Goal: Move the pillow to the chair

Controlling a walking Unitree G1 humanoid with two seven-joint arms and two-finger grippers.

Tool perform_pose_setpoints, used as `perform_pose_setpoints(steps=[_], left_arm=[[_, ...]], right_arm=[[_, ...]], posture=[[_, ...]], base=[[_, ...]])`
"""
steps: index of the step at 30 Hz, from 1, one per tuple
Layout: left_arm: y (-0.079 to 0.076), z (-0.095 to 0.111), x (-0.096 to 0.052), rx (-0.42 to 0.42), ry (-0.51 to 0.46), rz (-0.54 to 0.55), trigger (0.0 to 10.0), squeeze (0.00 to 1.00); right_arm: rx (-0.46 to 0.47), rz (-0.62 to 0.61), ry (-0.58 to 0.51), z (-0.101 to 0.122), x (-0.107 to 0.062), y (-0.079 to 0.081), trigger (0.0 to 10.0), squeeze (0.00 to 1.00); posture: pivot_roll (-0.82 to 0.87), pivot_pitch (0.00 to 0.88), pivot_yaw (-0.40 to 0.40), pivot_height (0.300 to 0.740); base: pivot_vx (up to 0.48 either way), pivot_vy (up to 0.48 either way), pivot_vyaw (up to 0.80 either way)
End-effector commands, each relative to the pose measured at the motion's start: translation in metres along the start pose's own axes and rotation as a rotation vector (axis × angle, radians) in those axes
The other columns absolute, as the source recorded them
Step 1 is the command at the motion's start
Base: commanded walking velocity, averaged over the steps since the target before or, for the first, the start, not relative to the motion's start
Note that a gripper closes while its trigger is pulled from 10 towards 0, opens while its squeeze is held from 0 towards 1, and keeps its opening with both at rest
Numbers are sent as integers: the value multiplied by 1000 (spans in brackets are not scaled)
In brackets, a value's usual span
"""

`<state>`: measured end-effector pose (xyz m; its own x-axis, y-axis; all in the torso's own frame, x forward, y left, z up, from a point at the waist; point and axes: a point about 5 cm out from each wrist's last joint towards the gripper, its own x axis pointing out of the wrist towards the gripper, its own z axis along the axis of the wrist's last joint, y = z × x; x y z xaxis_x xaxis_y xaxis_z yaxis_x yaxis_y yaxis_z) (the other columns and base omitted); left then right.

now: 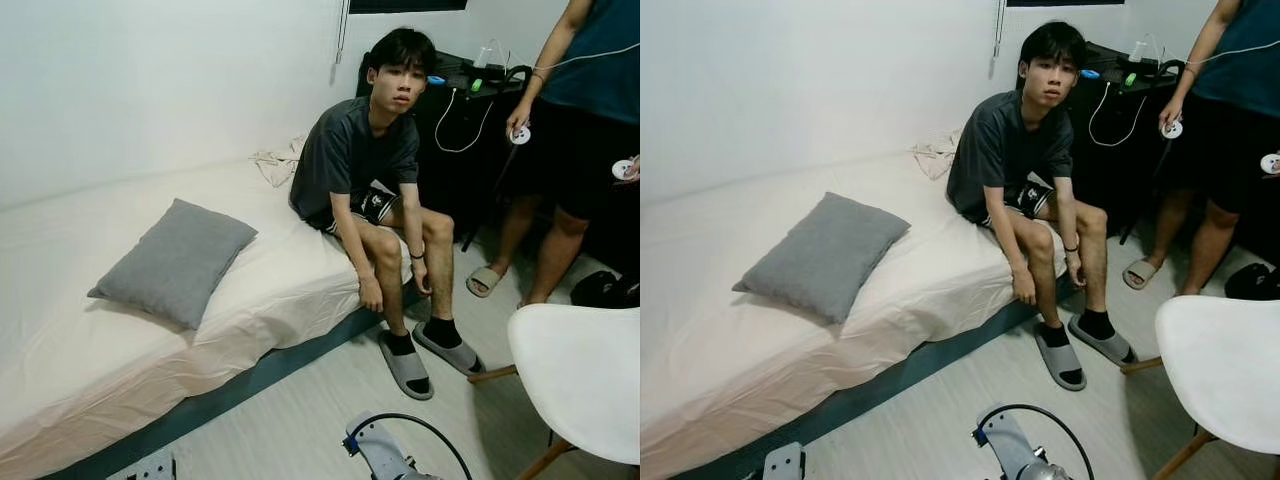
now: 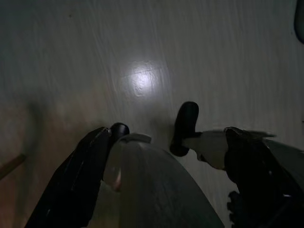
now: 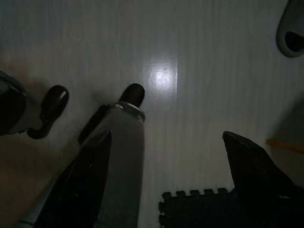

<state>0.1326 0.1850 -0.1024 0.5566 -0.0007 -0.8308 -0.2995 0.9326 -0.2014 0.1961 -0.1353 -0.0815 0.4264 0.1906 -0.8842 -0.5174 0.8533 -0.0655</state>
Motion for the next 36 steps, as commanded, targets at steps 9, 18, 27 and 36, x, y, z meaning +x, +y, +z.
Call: perform_pose_setpoints(steps=[9, 18, 27, 36], left_arm=[[-22, 13, 3, 53, -87, -173, 10000, 0], [-25, 14, 3, -58, -109, -213, 10000, 0], [-24, 13, 2, -77, -112, -238, 10000, 0], [-24, 12, 1, -90, -113, -241, 10000, 0]], right_arm=[[548, -91, -53, 3, -4, -22, 10000, 0], [552, -115, -33, -3, -5, -28, 10000, 0], [513, -117, -37, 0, -5, -28, 10000, 0], [496, -122, -40, 1, -5, -28, 10000, 0]], posture=[[51, 1, -120, 740], [45, 6, -122, 740], [52, 25, -129, 740], [52, 35, -126, 740]], base=[[249, 0, 0], [261, 0, 0], [263, 0, 0], [263, 0, 0]])
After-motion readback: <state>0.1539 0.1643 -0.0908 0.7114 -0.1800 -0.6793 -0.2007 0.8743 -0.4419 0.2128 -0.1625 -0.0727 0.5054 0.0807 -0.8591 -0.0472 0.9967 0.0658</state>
